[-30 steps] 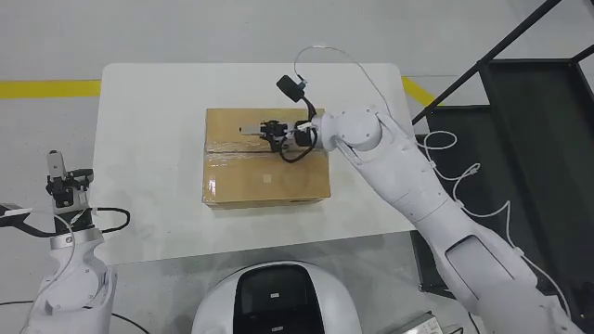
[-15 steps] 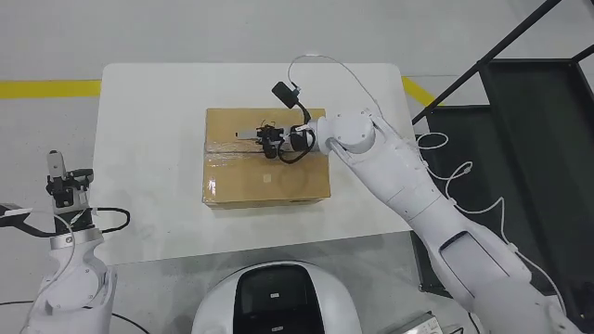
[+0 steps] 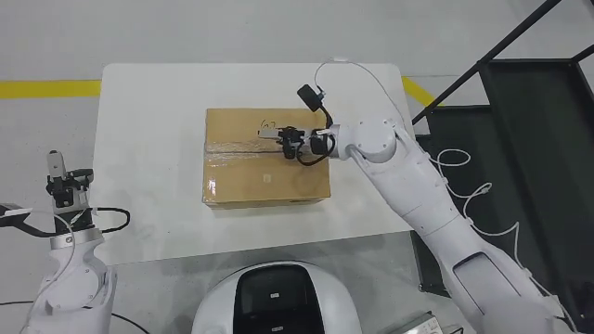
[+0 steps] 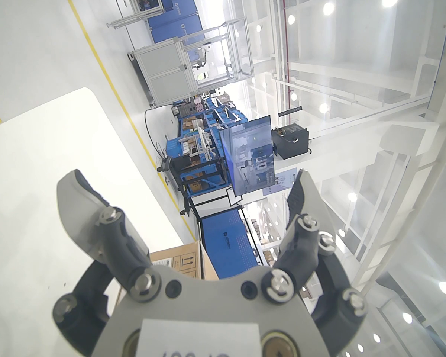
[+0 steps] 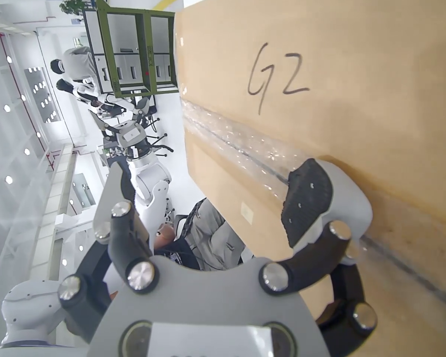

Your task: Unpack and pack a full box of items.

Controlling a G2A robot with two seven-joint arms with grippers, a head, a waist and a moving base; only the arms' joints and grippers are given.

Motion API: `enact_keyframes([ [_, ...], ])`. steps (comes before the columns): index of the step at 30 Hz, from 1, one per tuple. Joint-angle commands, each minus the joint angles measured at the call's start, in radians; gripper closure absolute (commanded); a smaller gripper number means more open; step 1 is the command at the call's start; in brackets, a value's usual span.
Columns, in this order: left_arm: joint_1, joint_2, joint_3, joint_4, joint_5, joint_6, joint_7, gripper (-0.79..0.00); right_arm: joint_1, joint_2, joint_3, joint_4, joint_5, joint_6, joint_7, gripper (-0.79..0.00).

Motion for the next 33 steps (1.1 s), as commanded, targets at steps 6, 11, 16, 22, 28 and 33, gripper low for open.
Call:
enact_keyframes([
  [6, 0.0, 0.0, 0.0, 0.0, 0.0, 0.0, 0.0, -0.785, -0.096, 0.033, 0.113, -0.059, -0.01, -0.005, 0.002, -0.785],
  [11, 0.0, 0.0, 0.0, 0.0, 0.0, 0.0, 0.0, -0.785, -0.184, 0.058, 0.216, -0.128, -0.017, 0.003, -0.025, -0.785],
  [16, 0.0, 0.0, 0.0, 0.0, 0.0, 0.0, 0.0, -0.785, -0.272, 0.079, 0.335, -0.145, 0.009, -0.016, -0.077, -0.785],
  [22, 0.0, 0.0, 0.0, 0.0, 0.0, 0.0, 0.0, -0.785, -0.36, 0.095, 0.434, -0.209, 0.02, -0.042, -0.131, -0.785],
  [28, 0.0, 0.0, 0.0, 0.0, 0.0, 0.0, 0.0, -0.785, -0.421, 0.101, 0.517, -0.251, 0.082, -0.159, -0.181, -0.785],
  [33, 0.0, 0.0, 0.0, 0.0, 0.0, 0.0, 0.0, -0.785, -0.41, 0.103, 0.525, -0.269, 0.047, -0.193, -0.237, -0.785],
])
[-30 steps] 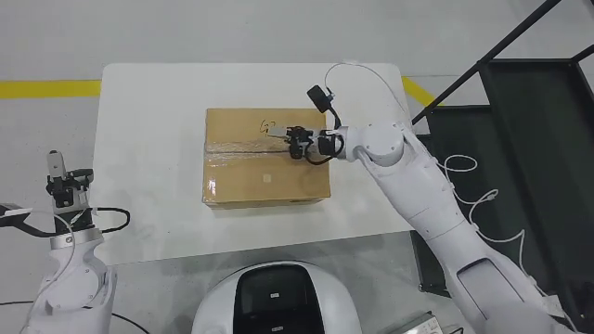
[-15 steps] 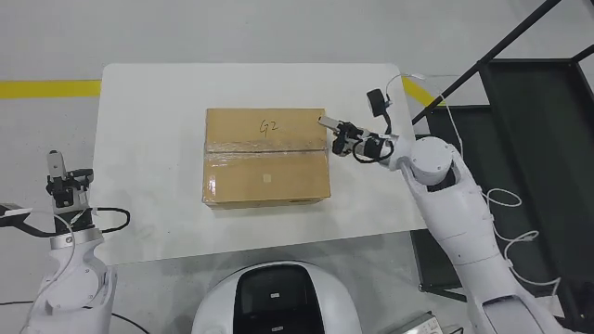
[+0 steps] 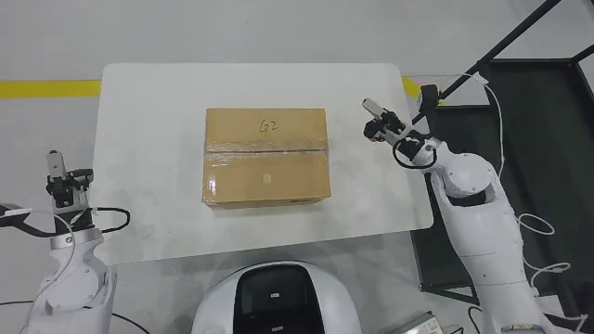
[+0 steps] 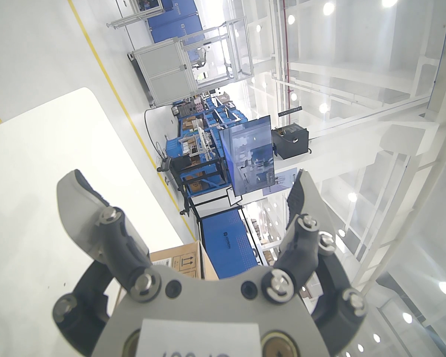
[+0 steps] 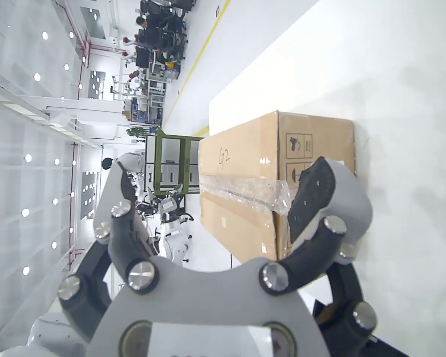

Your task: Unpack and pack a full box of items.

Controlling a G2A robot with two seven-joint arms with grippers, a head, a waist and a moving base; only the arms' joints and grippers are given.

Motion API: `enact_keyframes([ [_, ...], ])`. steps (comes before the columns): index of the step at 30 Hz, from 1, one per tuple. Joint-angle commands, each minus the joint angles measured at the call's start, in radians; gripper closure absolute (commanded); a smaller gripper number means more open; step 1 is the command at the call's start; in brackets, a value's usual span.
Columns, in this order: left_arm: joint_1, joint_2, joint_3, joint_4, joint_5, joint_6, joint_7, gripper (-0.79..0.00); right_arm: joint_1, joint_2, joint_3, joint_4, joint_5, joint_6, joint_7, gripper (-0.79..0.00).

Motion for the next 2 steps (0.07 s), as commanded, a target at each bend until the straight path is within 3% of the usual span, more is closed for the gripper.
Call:
enact_keyframes([
  [1, 0.0, 0.0, 0.0, 0.0, 0.0, 0.0, 0.0, -0.785, 0.009, -0.001, -0.004, -0.008, -0.004, -0.003, -0.011, -0.785],
  [2, 0.0, 0.0, 0.0, 0.0, 0.0, 0.0, 0.0, -0.785, 0.006, 0.0, -0.002, -0.005, -0.006, -0.002, -0.008, -0.784],
])
